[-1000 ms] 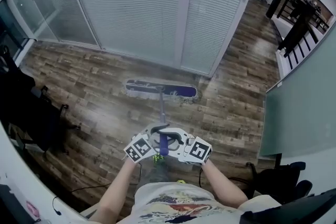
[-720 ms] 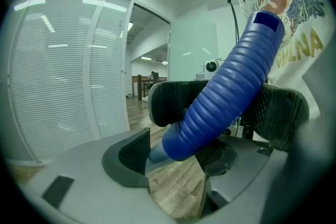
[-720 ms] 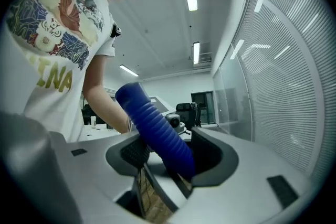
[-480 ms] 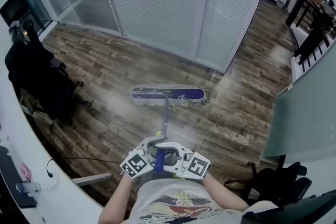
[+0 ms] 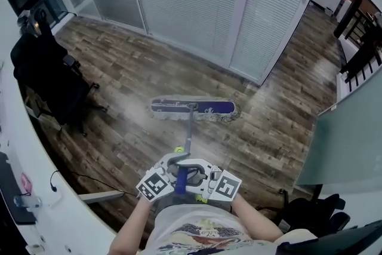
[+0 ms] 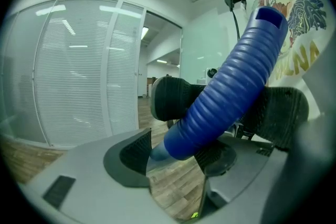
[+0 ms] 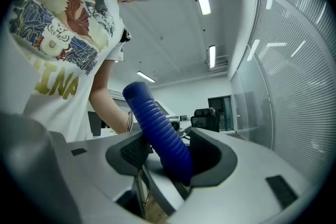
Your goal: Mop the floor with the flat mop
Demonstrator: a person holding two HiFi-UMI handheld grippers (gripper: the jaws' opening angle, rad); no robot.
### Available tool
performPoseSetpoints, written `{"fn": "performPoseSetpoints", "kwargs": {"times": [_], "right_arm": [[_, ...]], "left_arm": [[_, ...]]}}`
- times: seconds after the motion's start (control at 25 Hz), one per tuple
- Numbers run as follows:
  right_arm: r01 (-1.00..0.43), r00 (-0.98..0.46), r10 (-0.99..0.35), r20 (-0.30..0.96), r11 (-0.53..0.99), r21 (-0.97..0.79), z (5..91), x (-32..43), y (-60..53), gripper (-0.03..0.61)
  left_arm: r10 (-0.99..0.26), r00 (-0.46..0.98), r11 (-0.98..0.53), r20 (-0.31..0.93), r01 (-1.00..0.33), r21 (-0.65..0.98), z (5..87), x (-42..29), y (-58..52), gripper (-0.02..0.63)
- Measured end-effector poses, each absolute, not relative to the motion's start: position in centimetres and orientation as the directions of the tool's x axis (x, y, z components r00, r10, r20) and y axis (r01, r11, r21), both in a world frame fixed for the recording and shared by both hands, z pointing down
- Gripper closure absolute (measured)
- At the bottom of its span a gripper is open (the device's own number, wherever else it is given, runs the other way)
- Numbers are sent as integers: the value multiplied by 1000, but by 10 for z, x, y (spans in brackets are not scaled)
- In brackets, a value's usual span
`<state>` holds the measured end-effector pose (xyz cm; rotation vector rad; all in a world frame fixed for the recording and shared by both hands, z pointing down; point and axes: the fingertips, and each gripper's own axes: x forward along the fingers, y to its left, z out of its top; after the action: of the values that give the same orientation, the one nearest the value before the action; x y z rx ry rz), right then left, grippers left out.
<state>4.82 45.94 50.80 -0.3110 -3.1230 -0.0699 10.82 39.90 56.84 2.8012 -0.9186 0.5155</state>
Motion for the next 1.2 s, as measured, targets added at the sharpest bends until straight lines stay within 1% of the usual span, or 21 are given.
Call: {"fn": "performPoseSetpoints", "kwargs": {"times": [0.32, 0.64, 0.72, 0.88, 1.04, 1.2], "right_arm": [[241, -970, 240, 38, 970, 37, 519, 23, 396, 356], [233, -972, 230, 54, 972, 41, 511, -51, 279, 356], [233, -972, 231, 42, 971, 46, 503, -71, 250, 356], [198, -978, 200, -66, 980, 33, 478, -109, 189, 356], [196, -979, 198, -44, 980, 41, 487, -145, 134, 356], [169, -984, 170, -49, 986, 12, 489, -159, 82, 356]], "left_arm": [[-576, 742, -783, 343, -621, 29, 576, 82, 332, 394], [-559, 756, -795, 340, -605, 40, 568, 11, 217, 394], [-556, 760, -796, 336, -604, 49, 562, -8, 188, 394], [-545, 772, -805, 327, -591, 55, 551, -42, 129, 396], [-541, 774, -810, 328, -585, 45, 556, -78, 73, 397], [-522, 786, -824, 330, -565, 42, 559, -90, 24, 396]]}}
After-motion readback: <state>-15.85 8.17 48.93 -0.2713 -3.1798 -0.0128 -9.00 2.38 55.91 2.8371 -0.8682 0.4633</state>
